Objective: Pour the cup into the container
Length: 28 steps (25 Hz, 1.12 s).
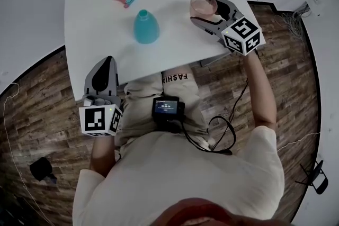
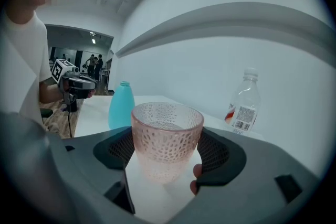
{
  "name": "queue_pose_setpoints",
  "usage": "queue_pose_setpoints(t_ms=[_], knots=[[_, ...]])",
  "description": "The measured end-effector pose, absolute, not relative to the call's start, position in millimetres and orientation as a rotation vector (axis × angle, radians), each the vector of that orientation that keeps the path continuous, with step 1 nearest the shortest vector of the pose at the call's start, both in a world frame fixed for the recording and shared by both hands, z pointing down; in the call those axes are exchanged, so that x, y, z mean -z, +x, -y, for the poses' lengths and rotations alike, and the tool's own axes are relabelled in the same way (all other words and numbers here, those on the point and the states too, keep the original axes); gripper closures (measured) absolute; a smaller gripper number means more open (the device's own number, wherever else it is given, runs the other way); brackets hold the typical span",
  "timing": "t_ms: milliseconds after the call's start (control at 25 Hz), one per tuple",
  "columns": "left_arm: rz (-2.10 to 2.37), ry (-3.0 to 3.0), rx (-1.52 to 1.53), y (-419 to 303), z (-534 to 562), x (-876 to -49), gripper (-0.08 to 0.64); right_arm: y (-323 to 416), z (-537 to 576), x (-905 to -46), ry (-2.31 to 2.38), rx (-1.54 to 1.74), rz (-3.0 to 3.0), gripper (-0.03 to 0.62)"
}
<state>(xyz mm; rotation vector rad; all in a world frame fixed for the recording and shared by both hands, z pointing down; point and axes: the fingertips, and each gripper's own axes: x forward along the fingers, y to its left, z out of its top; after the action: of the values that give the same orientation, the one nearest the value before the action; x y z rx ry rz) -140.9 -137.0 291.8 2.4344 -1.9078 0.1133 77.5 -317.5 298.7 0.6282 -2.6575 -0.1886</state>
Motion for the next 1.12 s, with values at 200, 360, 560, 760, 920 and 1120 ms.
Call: queue_pose_setpoints(t_ms=[200,360,560,760,920,1120], knots=[[1.912,2.457,-0.088,-144.4,140.3,-284.4,0.548,65.7,314.2,-290.6,0.652,0.214,2.645,0.223],[1.911,2.469,-0.067,-142.6,142.4,-277.9,0.548,60.2,310.2,-283.4,0.646,0.23,2.636,0.224],[1.909,2.485,-0.061,-143.1,143.8,-269.7,0.548,54.2,309.4,-275.2,0.662,0.245,2.626,0.224],[1.909,2.496,-0.041,-143.1,143.5,-260.9,0.548,49.2,307.6,-266.9,0.686,0.268,2.613,0.224],[1.903,2.504,-0.035,-140.8,142.7,-259.2,0.548,41.0,308.6,-264.0,0.695,0.289,2.602,0.224],[1.873,2.503,-0.042,-141.8,144.2,-261.8,0.548,27.2,305.9,-260.1,0.694,0.325,2.577,0.224]])
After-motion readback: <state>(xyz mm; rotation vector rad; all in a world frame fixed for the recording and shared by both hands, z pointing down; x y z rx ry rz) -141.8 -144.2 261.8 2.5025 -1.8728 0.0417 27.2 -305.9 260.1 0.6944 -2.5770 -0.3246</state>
